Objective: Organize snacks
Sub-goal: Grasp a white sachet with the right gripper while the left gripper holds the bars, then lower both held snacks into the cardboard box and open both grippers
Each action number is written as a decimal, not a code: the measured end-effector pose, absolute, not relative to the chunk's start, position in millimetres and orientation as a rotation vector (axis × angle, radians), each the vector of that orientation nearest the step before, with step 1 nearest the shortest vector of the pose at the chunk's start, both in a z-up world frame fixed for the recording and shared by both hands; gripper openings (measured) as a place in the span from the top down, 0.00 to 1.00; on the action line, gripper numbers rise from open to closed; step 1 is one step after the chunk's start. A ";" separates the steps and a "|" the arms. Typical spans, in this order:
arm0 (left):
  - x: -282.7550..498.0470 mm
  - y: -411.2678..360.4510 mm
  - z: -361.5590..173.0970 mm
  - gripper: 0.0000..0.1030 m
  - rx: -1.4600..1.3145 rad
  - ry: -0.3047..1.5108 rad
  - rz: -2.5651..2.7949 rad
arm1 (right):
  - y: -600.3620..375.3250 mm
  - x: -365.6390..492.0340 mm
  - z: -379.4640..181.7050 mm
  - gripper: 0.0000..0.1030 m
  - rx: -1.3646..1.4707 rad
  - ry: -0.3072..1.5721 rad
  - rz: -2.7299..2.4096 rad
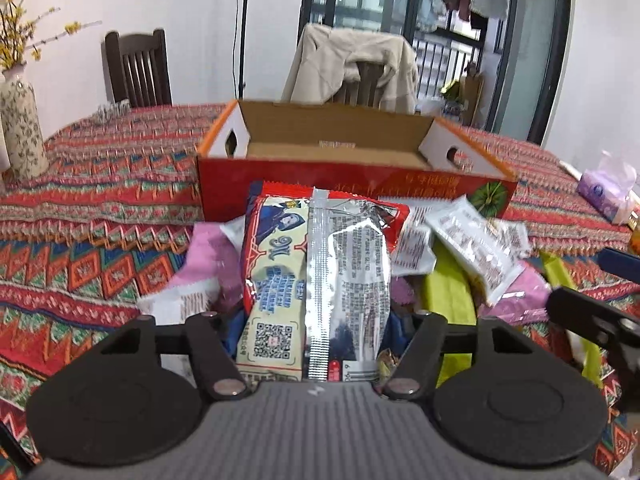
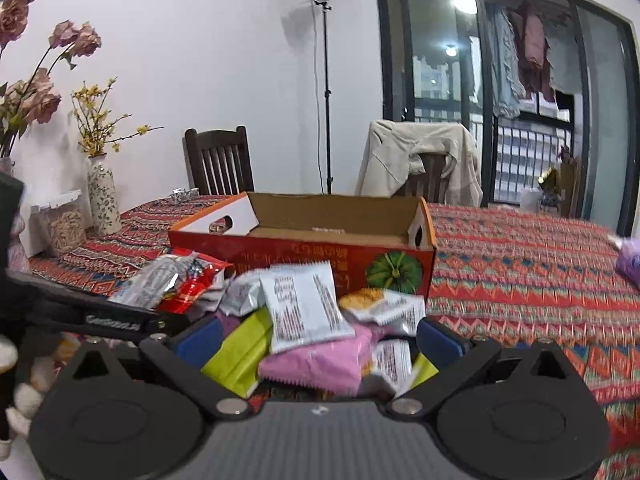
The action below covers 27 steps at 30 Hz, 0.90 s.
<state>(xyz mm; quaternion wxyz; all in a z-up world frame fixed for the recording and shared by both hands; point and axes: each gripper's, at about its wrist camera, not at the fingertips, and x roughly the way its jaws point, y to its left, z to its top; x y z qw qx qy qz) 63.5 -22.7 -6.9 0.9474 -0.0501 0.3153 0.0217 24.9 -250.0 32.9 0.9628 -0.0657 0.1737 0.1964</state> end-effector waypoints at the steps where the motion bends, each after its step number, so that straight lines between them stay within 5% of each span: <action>1: 62.3 -21.1 -4.4 0.37 -0.104 0.630 0.044 | -247.1 28.4 34.9 0.00 -0.145 0.349 0.400; 4: 60.7 -15.4 0.8 0.37 -0.115 0.607 0.049 | -236.9 40.2 38.8 0.07 -0.194 0.359 0.403; 6: 60.7 -11.8 3.4 0.37 -0.126 0.599 0.051 | -228.5 49.9 39.9 0.21 -0.232 0.373 0.409; 13: 59.9 -4.5 10.1 0.37 -0.140 0.571 0.042 | -207.1 87.9 34.1 0.29 -0.276 0.477 0.436; 17: 62.4 -1.1 10.7 0.37 -0.154 0.571 0.038 | -203.1 100.1 26.4 0.48 -0.284 0.518 0.431; 27: 65.8 1.4 14.4 0.37 -0.161 0.562 0.022 | -211.0 90.7 30.0 0.62 -0.265 0.477 0.450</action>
